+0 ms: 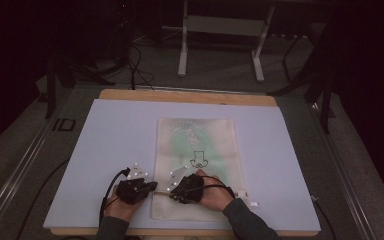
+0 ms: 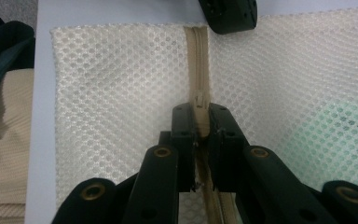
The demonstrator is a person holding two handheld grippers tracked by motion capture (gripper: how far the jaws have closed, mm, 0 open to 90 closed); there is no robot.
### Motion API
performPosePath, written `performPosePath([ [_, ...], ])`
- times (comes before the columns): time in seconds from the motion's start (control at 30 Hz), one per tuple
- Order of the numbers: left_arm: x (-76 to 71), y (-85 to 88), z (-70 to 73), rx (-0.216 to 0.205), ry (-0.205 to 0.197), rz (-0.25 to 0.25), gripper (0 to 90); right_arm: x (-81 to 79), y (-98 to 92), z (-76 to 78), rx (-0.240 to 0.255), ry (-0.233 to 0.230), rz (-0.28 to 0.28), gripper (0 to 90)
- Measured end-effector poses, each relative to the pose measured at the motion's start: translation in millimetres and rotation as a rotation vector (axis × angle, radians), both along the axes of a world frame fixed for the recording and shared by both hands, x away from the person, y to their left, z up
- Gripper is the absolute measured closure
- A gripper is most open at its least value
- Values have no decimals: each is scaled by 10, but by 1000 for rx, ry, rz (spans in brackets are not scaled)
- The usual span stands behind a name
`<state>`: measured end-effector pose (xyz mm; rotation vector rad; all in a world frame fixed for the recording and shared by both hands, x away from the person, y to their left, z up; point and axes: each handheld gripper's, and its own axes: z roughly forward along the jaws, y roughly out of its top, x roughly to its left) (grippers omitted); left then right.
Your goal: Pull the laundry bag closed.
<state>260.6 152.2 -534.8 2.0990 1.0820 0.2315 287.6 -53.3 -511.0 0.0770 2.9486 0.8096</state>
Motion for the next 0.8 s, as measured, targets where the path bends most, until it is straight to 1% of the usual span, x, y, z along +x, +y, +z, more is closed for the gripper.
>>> performPosePath([
  [0.3, 2, 2, 0, -2, 2, 0, 895, -21, -50, 14, -9, -16, 0, 823],
  [0.8, 1, 0, 0, -3, 2, 3, 896, -35, -124, 23, -18, -26, -3, 823],
])
